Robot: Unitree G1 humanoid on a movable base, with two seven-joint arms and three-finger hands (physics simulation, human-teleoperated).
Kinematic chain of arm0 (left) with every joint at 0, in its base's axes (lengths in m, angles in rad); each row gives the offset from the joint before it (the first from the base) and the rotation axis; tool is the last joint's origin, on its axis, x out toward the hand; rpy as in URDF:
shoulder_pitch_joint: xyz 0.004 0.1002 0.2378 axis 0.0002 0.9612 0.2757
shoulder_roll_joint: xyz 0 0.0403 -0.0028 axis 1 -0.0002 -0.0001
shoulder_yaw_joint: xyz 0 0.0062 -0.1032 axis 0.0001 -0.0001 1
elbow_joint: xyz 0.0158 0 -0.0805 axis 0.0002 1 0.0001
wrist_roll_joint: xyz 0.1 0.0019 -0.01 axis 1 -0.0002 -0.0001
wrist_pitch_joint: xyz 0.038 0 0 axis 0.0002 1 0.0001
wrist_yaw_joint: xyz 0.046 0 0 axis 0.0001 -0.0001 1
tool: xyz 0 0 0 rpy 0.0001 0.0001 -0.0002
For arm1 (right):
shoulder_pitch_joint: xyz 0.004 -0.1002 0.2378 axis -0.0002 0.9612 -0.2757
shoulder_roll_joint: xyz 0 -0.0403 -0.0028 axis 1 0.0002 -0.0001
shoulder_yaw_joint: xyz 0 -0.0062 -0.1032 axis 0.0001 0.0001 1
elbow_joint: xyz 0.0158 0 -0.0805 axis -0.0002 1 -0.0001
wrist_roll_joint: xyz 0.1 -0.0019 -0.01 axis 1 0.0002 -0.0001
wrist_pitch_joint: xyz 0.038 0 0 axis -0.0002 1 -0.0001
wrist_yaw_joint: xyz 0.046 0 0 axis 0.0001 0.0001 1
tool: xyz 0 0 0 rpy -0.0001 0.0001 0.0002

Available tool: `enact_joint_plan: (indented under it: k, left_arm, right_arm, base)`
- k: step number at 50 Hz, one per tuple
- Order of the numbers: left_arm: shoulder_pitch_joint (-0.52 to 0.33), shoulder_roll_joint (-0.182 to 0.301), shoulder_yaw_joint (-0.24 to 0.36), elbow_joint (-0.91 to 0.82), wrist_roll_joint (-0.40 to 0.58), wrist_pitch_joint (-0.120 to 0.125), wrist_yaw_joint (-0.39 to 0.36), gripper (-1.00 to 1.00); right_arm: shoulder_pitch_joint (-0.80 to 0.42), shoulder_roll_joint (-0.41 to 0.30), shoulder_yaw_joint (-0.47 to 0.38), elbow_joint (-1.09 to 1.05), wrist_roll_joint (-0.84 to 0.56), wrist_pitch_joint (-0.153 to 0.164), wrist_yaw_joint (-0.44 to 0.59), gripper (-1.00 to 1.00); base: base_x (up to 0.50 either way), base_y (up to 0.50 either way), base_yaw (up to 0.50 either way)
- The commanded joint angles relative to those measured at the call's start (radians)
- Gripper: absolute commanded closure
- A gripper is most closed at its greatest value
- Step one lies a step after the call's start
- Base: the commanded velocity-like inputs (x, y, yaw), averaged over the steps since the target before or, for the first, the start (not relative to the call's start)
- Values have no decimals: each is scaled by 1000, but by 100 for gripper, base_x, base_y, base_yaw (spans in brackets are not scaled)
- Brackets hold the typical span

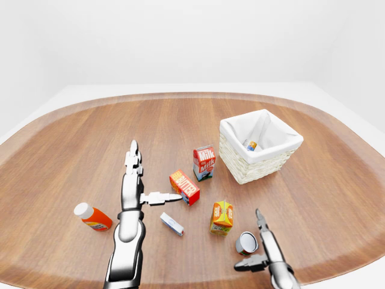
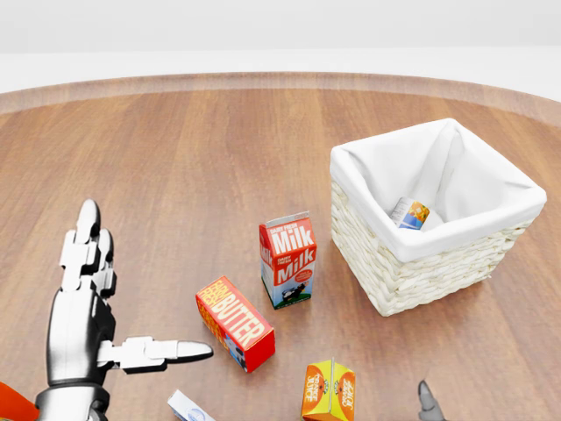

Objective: Pick up the alphabet soup and the tomato sauce, and put them in the basket.

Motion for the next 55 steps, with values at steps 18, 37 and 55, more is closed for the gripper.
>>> enact_joint_plan:
  k: [18,37,55]
  left_arm:
    - [6,0,11,-20,-23,0,-7,-100]
    - [10,0,8,-20,-18,0,-7,-100]
    - [3,0,10,-8,-19,0,-5,-100]
  right_arm:
    - [59,12,29,-136,24,0,40,100]
    - [182,55,-65,-486,103,0,194,100]
    - [200,139,-201,-634,134,0,339,100]
  base:
    - [0,0,0]
    - [0,0,0]
    - [0,0,0]
